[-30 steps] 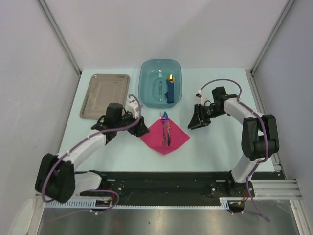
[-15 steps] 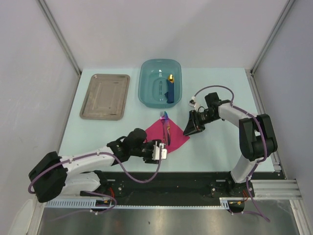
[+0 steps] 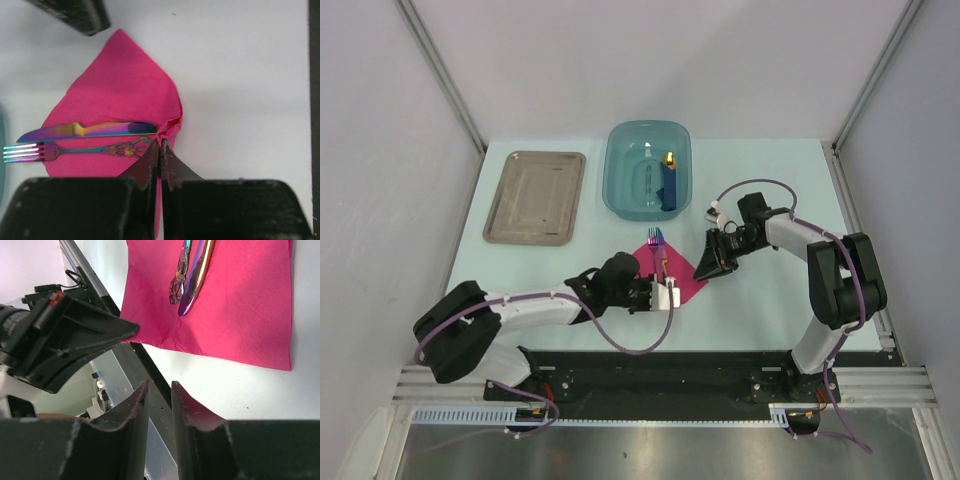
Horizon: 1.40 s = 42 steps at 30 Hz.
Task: Place the utensils on the paper napkin and roll it up
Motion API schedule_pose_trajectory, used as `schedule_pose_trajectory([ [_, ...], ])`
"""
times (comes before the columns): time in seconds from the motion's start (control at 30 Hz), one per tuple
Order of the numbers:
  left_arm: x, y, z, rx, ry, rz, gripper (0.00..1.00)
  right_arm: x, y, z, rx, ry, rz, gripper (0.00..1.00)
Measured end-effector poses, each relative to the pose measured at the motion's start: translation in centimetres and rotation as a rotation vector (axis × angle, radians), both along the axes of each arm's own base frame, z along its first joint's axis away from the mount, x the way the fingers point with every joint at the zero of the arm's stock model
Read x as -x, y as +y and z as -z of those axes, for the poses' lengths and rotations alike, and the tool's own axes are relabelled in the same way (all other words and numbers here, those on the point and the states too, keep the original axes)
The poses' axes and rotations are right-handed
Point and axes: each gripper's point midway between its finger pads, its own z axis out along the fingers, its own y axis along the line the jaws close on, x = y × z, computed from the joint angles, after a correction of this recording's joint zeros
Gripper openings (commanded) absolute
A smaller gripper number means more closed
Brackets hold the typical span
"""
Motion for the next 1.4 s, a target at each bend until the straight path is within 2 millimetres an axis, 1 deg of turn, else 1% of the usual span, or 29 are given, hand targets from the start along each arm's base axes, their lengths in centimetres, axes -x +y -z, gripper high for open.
schedule_pose_trajectory([
  [0.1,-1.8,-0.2,-0.5,0.02,0.017,-0.064,0.0,0.0,0.1,0.0,-0.003,-0.001,0.001,0.29],
  [0.17,-2.8,-0.4,-0.5,0.022,0.034,-0.096,0.01,0.0,0.2,-0.1,-0.006,-0.003,-0.001,0.29],
  [0.27,-3.9,-0.5,-0.1,0.018,0.059,-0.134,0.01,0.0,0.6,-0.2,-0.013,-0.007,-0.01,0.29],
  [0.43,-5.2,-0.4,1.0,-0.003,0.101,-0.193,0.0,0.5,1.8,-0.4,-0.03,-0.01,-0.036,0.29],
  [0.57,-5.7,-0.2,1.9,-0.018,0.126,-0.224,0.01,1.0,2.8,-0.3,-0.036,-0.003,-0.054,0.29],
  [0.77,-6.1,-0.1,2.5,-0.033,0.147,-0.25,0.02,1.7,4.4,0.8,-0.026,0.032,-0.074,0.29],
  [0.97,-6.4,0.1,3.1,-0.048,0.154,-0.27,0.05,1.8,5.0,2.8,0.014,0.079,-0.068,0.28],
  [1.13,-6.5,0.1,3.2,-0.047,0.164,-0.287,0.05,1.7,5.3,4.1,0.06,0.09,-0.062,0.29],
  [1.23,-6.8,0.2,3.1,-0.042,0.169,-0.301,0.08,1.6,5.9,4.5,0.081,0.081,-0.067,0.29],
  [1.33,-7.0,0.4,3.1,-0.04,0.183,-0.32,0.15,1.6,6.4,5.0,0.106,0.065,-0.071,0.29],
  [1.4,-7.3,0.6,3.0,-0.039,0.203,-0.343,0.25,1.3,6.5,5.4,0.13,0.055,-0.068,0.29],
])
